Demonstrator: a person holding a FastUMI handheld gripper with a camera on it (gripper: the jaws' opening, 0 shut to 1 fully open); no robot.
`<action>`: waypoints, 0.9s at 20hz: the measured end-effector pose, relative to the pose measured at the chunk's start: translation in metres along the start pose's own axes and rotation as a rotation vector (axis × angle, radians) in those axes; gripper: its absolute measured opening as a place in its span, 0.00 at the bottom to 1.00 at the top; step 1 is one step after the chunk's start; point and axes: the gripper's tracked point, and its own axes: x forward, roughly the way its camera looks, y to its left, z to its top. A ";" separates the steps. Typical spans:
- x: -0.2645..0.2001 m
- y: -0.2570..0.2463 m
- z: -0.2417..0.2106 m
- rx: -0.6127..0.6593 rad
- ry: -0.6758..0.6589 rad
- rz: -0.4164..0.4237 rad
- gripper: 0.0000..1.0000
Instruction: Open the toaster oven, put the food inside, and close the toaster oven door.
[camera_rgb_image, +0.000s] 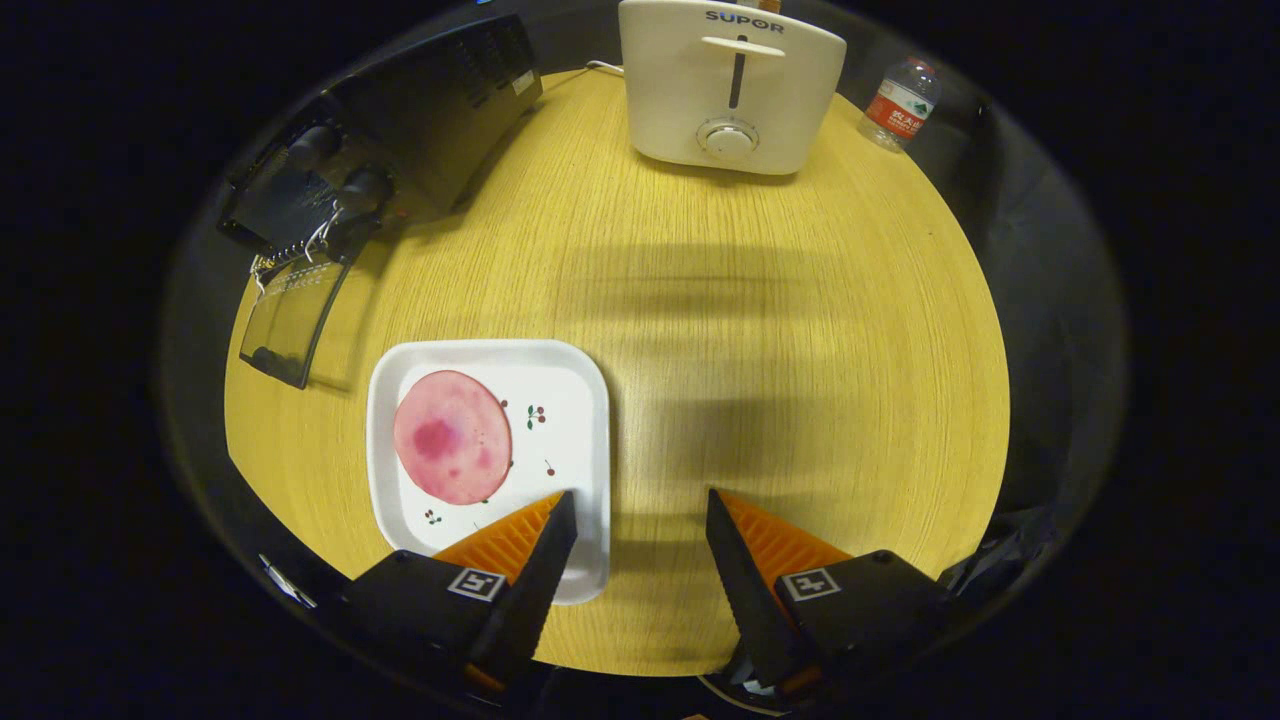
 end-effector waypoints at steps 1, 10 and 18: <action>-0.001 0.003 -0.002 0.007 0.004 0.004 0.76; -0.001 0.018 0.002 0.014 -0.006 0.022 0.12; -0.002 0.035 -0.004 0.161 0.044 0.243 0.02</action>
